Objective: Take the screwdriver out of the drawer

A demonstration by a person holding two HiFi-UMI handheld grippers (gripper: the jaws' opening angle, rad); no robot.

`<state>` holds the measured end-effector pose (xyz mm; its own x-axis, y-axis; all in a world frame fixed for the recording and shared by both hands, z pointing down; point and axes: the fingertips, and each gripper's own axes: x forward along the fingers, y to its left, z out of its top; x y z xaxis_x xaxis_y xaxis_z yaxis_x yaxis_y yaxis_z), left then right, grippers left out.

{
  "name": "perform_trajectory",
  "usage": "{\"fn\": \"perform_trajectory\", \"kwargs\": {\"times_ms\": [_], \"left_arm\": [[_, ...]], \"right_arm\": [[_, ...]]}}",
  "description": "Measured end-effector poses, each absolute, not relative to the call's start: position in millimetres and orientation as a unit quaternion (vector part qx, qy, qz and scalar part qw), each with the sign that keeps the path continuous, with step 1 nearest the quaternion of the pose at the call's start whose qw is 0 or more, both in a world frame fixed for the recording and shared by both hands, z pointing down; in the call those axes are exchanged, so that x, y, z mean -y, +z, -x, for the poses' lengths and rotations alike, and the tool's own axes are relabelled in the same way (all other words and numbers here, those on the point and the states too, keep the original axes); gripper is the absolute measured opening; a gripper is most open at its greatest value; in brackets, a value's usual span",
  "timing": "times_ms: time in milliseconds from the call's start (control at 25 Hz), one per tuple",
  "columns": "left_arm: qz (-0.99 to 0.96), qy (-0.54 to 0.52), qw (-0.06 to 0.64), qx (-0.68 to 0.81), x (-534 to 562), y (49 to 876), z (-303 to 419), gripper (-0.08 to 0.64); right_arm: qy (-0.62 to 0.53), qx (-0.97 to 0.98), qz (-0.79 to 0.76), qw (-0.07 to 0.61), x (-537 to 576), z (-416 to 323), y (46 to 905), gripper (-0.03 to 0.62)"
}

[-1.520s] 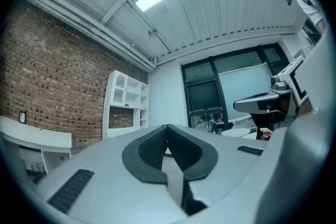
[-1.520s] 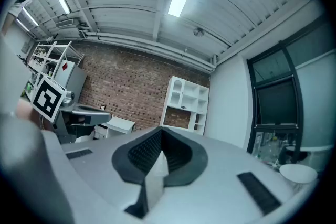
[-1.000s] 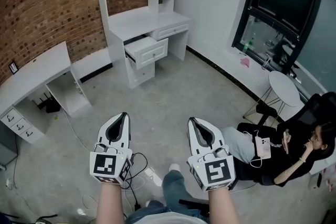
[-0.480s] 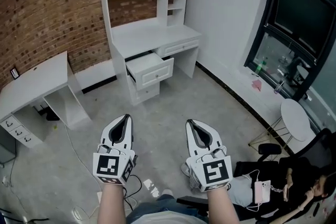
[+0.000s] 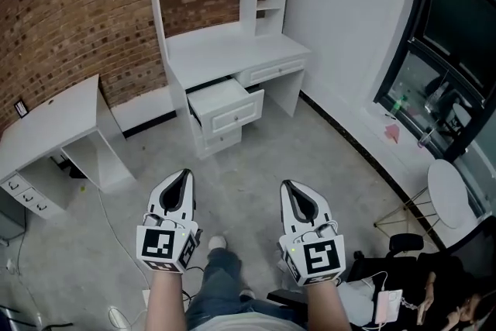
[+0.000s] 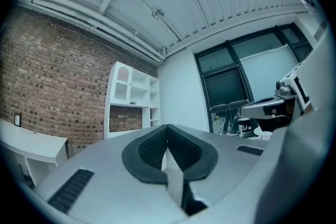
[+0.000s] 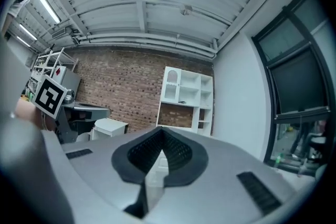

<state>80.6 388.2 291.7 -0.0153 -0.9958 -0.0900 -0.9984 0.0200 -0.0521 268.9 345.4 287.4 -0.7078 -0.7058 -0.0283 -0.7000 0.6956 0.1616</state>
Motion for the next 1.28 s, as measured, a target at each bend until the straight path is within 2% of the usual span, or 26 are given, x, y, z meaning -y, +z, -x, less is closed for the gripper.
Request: {"fn": "perform_trajectory", "kwargs": {"times_ms": [280,680,1040,1080,1120,1200,1280], "left_arm": [[0.711,0.014,0.051,-0.701,-290.3,301.6,-33.4,0.013],[0.727,0.006,0.042,-0.685,-116.8,309.9,100.8,0.013],[0.746,0.001,-0.004,-0.665,-6.6,337.1,183.0,0.014],[0.752,-0.001,-0.012,-0.659,3.7,342.7,185.7,0.030],[0.758,-0.005,-0.020,-0.652,14.3,348.9,187.0,0.083],[0.766,-0.015,-0.031,-0.642,36.1,361.7,188.8,0.247],[0.766,-0.028,-0.039,-0.641,57.1,372.8,192.7,0.312]], "right_arm": [[-0.073,0.916,-0.394,0.024,-253.4,-227.0,300.9,0.009],[-0.074,0.915,-0.393,0.054,-90.8,-86.5,308.7,0.011],[-0.038,0.894,-0.438,0.080,24.5,-23.9,325.4,0.011],[-0.034,0.892,-0.442,0.085,33.8,-22.4,329.2,0.011],[-0.031,0.891,-0.445,0.090,42.7,-21.6,333.2,0.011],[-0.026,0.887,-0.450,0.098,60.9,-21.1,341.2,0.011],[-0.020,0.885,-0.453,0.104,81.0,-20.1,348.2,0.011]]}}
